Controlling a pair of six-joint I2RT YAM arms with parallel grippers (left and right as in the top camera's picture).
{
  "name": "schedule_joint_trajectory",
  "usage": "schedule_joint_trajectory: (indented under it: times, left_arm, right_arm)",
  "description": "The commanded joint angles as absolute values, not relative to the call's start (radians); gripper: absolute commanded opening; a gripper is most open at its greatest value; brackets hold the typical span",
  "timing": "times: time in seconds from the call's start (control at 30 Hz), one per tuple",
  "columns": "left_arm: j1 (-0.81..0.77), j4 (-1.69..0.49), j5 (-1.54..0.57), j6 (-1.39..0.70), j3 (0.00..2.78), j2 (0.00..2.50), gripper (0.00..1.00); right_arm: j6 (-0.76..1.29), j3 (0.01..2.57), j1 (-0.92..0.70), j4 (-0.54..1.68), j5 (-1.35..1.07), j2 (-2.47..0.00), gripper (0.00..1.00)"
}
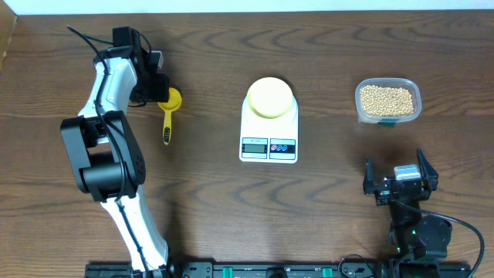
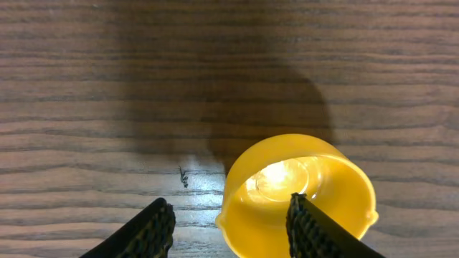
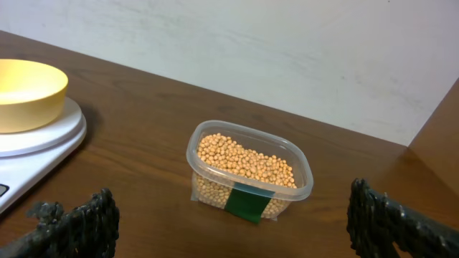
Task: Scoop item into bowl and weigh 50g on scale
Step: 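Reach the left gripper to the yellow scoop and grasp its cup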
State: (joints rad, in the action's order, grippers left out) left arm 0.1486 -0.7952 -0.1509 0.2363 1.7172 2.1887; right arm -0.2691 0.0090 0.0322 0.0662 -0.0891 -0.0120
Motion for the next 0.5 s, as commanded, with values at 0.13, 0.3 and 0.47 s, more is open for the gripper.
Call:
schedule_joint_trajectory:
  times: [0.13, 0.3, 0.47]
  left_arm:
    - [0.149, -0.757, -0.137, 0.239, 1.717, 2.206, 0.48]
    - [0.149, -0.749, -0.137, 0.238, 1.705, 2.217, 0.39]
    - [0.149, -0.749, -0.138, 0.234, 1.705, 2.233, 0.37]
  right_arm:
    - [-0.255, 0.006, 0.029, 0.067, -0.084, -0.007, 0.99]
    - [-0.255, 0.005, 0.029, 0.068, -0.084, -0.007, 0.99]
    - [-0.255, 0.005, 0.029, 0.067, -0.084, -0.007, 0.99]
